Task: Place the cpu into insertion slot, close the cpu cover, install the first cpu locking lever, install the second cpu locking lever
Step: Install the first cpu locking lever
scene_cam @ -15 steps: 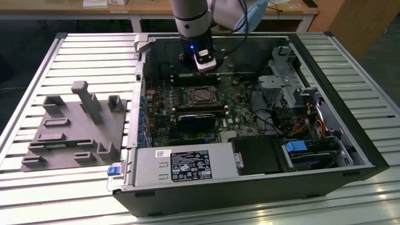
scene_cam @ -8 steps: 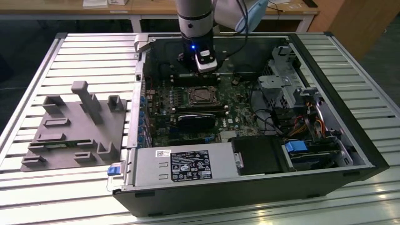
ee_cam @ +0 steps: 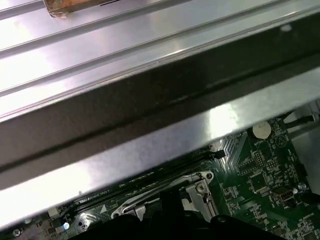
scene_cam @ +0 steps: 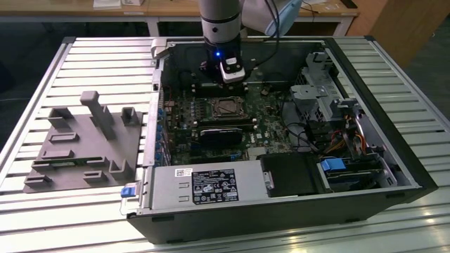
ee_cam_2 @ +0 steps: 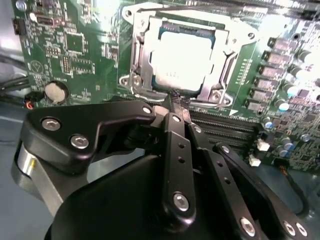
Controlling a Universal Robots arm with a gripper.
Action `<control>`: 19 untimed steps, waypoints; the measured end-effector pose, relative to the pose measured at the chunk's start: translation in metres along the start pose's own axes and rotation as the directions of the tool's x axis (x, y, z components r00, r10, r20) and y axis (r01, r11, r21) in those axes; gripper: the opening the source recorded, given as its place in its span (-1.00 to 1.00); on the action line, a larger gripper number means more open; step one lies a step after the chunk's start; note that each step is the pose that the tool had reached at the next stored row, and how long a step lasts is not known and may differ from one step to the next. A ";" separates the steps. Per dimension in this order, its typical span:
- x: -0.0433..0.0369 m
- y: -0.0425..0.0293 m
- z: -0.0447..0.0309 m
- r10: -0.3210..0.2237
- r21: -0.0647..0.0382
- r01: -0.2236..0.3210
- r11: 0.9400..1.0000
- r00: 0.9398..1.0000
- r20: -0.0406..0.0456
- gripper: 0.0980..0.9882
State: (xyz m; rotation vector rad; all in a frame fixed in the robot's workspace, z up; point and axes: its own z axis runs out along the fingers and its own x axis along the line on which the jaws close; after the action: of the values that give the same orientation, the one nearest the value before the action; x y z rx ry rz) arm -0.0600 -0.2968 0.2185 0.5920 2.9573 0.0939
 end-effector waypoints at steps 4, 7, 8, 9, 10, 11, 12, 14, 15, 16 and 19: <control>-0.0016 -0.0039 -0.0001 0.003 0.006 -0.003 1.000 1.000 0.003 -0.99; -0.0029 -0.0070 -0.0002 0.006 0.010 -0.006 1.000 1.000 0.004 -0.99; -0.0034 -0.0080 -0.0002 0.007 0.011 -0.007 1.000 1.000 0.005 -0.99; -0.0038 -0.0091 -0.0002 0.008 0.012 -0.008 1.000 1.000 0.006 -0.99; -0.0043 -0.0103 -0.0003 0.009 0.014 -0.009 1.000 1.000 0.006 -0.99; -0.0048 -0.0114 -0.0003 0.010 0.015 -0.010 1.000 1.000 0.007 -0.99; -0.0052 -0.0125 -0.0004 0.011 0.016 -0.011 1.000 1.000 0.007 -0.99; -0.0062 -0.0148 -0.0004 0.012 0.019 -0.012 1.000 1.000 0.009 -0.99; -0.0066 -0.0158 -0.0004 0.013 0.021 -0.013 1.000 1.000 0.010 -0.99; -0.0071 -0.0169 -0.0005 0.014 0.023 -0.014 1.000 1.000 0.010 -0.99; -0.0075 -0.0178 -0.0005 0.014 0.036 -0.014 0.999 1.000 0.016 -0.99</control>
State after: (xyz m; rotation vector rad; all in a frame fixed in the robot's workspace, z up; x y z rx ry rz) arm -0.0599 -0.3161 0.2183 0.6155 2.9456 0.0363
